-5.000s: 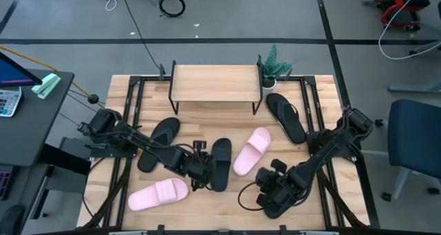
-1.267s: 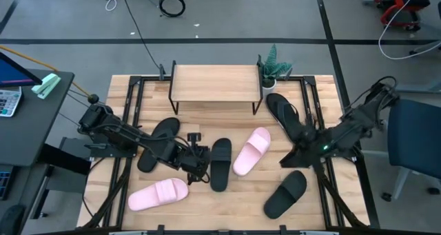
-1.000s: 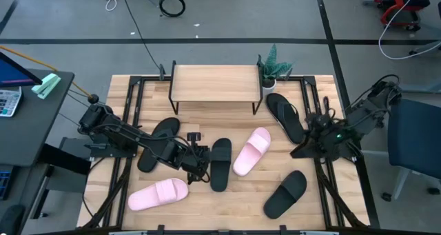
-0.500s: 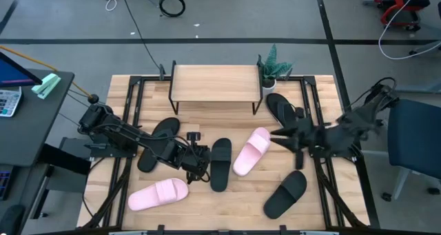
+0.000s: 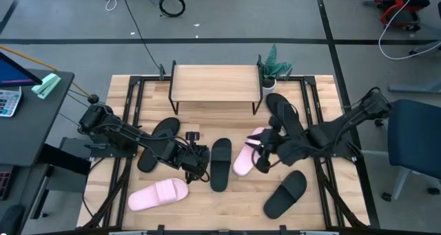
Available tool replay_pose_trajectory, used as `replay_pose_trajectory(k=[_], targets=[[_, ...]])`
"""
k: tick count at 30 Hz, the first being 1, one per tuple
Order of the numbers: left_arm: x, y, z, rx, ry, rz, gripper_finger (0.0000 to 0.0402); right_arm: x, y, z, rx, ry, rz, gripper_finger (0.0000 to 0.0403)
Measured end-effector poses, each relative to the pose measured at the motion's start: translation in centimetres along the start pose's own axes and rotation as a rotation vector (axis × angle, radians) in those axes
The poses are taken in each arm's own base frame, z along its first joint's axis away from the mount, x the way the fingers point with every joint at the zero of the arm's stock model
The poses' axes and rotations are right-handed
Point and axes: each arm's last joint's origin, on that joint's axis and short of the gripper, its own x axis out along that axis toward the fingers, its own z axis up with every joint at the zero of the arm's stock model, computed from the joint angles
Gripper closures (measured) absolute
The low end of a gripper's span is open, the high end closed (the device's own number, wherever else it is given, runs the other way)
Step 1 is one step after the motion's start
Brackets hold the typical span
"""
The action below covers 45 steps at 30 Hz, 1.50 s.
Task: Pick and place slides into the shelf
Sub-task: Put the center black slide on the shelf
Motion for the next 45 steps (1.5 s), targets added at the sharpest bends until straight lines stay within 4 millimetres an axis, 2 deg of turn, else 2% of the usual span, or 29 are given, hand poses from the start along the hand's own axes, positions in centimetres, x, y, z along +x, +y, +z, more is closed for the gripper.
replay_pose_trajectory(k=[4,11,14,18,22,25,35,42,45], targets=[[0.0,-0.1,-0.1,-0.044,0.008,-0.015,0.0329,1.7,0.7,-1.1,0.053,0.121,0.076,0.0298],[0.9,-2.1,-1.7,-0.019,0.011,-0.11,0.0277,4.9,1.8,-5.0,-0.1,0.35,0.001,0.0297],[1.4,-3.3,-1.9,-0.006,-0.077,-0.146,0.0251,6.0,1.8,-6.4,-0.158,0.428,-0.052,0.0292],[1.5,-4.2,-0.9,0.012,-0.261,-0.188,0.0221,7.2,1.6,-7.4,-0.185,0.481,-0.097,0.0279],[2.1,-4.1,-0.6,0.046,-0.365,-0.142,0.0202,7.6,1.4,-7.5,-0.183,0.488,-0.111,0.0267],[2.8,-3.5,-0.7,0.007,-0.404,-0.108,0.0196,7.3,1.3,-7.1,-0.175,0.477,-0.104,0.0263],[7.8,-2.8,-1.7,-0.027,-0.33,-0.045,0.021,5.7,0.7,-5.5,-0.13,0.411,-0.075,0.026],[10.1,-1.5,-1.9,-0.071,-0.293,0.112,0.021,5.4,0.6,-5.2,-0.123,0.4,-0.073,0.026],[10.6,-0.5,-1.9,-0.095,-0.279,0.153,0.0226,5.4,0.6,-5.2,-0.123,0.399,-0.073,0.026]])
